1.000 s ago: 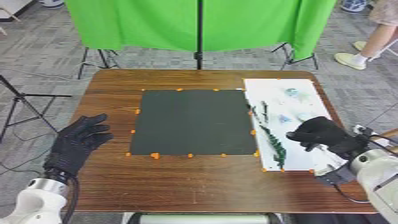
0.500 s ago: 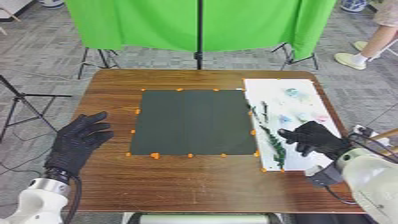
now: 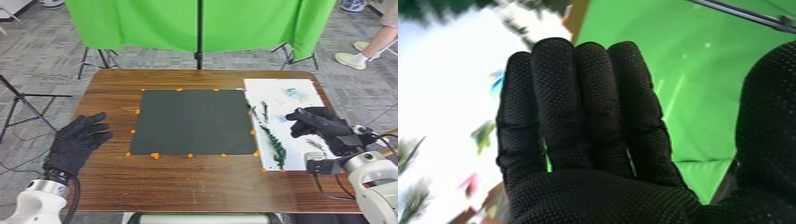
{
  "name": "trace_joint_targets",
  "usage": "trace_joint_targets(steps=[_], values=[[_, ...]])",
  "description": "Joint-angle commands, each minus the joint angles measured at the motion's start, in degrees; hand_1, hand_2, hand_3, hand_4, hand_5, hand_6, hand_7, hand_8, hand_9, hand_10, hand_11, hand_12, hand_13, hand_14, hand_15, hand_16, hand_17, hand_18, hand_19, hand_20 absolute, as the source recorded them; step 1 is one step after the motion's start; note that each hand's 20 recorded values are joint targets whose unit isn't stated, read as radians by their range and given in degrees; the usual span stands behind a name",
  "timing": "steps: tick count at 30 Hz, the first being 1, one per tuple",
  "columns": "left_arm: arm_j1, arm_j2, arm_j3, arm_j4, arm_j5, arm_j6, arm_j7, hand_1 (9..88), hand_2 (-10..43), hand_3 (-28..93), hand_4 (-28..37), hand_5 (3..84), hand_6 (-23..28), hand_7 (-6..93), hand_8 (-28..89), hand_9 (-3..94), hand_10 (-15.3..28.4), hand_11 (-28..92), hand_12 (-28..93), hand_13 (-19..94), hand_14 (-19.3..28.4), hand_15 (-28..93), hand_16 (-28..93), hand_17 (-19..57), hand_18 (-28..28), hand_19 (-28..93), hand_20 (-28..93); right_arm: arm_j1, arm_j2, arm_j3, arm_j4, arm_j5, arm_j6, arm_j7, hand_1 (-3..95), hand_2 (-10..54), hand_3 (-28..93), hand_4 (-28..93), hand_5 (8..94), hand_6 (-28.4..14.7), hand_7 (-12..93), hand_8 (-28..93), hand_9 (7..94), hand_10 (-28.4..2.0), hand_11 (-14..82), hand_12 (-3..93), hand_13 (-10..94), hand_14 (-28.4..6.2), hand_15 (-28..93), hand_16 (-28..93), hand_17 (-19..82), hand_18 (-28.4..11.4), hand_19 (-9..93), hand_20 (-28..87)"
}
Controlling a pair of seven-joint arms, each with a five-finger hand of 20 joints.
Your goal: Arrange flowers
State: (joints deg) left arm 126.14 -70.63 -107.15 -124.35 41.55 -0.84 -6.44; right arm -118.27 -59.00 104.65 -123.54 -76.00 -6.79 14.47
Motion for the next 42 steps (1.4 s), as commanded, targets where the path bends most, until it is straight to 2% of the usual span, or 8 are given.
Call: trace_joint_targets(steps=[1,4,7,10,13,21,27,42], values=[[0.3,-0.15,-0.03,0.3,0.17,0.44,-0.64,28.6,7.5,72,-28.3,45.2,7.3,30.4,-13,42.0,17.1,46,19,36,20.8,69,-6,-2.4,24.6,66,0,2.6,3.3,-4.8,-0.3,-32.1,-3.4,8.1,31.0,-9.5,57,-28,58.5,-2.7,38,-18,60.8,-13.3,49.1,26.0,58,-12.3,62,21,22,-19.1,67,27],[0.3,0.0,0.06,0.37,0.15,0.57,-0.57,28.6,7.5,72,-28.3,45.1,7.3,30.5,-13,42.0,17.2,46,19,36,20.8,69,-6,-2.4,24.6,66,0,2.4,5.1,-6.4,0.6,-45.0,-6.1,9.0,30.3,-9.5,57,-28,59.9,-2.4,38,-18,62.0,-12.8,50.0,26.7,59,-11.9,62,21,23,-19.0,68,27],[0.3,0.21,0.06,0.41,0.13,0.57,-0.32,28.6,7.5,72,-28.3,45.1,7.3,30.5,-13,41.9,17.3,46,19,36,20.9,69,-6,-2.4,24.6,66,0,3.0,5.6,-6.4,0.7,-39.8,-6.6,12.8,31.0,-9.5,55,-28,61.2,-1.6,40,-18,63.4,-12.3,51.6,27.6,61,-11.3,63,22,23,-18.5,68,27],[0.4,0.21,0.07,0.17,0.88,0.51,-0.38,28.6,7.5,72,-28.3,45.1,7.3,30.5,-13,42.0,17.2,46,19,36,20.9,69,-6,-2.4,24.6,66,0,3.4,7.3,-8.7,1.9,-46.2,-5.9,13.9,28.4,-9.5,58,-28,63.9,-1.5,41,-18,64.9,-12.7,53.9,29.1,62,-12.3,67,24,24,-18.3,68,27],[0.6,0.25,0.14,0.15,0.72,0.32,-0.36,28.7,7.6,72,-28.3,45.1,7.3,30.5,-13,42.0,17.2,46,19,36,20.9,69,-6,-2.4,24.6,66,0,2.9,8.7,-10.3,1.9,-50.6,-4.9,15.1,25.7,-9.5,59,-28,67.4,-0.6,43,-18,67.3,-12.2,57.0,31.7,64,-12.0,71,27,24,-18.2,69,27],[0.6,0.52,0.13,0.18,0.7,0.24,-0.26,28.6,7.6,72,-28.3,45.1,7.3,30.4,-13,42.0,17.2,46,19,36,20.9,69,-6,-2.5,24.5,66,0,4.0,11.7,-12.4,2.0,-46.7,-14.3,16.9,27.3,-9.5,51,-28,75.0,0.3,49,-18,76.5,-11.9,63.3,37.6,69,-12.8,79,33,27,-18.0,72,29],[0.4,0.57,0.33,0.32,0.74,0.09,-0.29,28.7,7.6,72,-28.3,45.1,7.3,30.5,-13,42.0,17.3,46,19,36,20.9,69,-6,-2.5,24.6,66,0,3.6,11.8,-13.0,1.7,-44.2,-14.3,16.0,27.8,-9.5,48,-28,78.7,0.4,50,-17,79.7,-11.8,64.7,38.9,73,-12.8,81,35,29,-18.4,75,29],[-0.1,0.95,0.56,0.6,0.68,0.32,-0.35,28.7,7.6,72,-28.3,45.2,7.3,30.6,-13,42.1,17.2,46,19,36,20.9,70,-6,-2.5,24.5,66,0,7.9,10.7,-18.2,4.3,-43.3,-15.2,15.9,28.0,-9.5,48,-28,78.6,0.4,49,-16,79.6,-11.8,64.5,39.7,73,-12.7,81,35,29,-18.4,76,27]])
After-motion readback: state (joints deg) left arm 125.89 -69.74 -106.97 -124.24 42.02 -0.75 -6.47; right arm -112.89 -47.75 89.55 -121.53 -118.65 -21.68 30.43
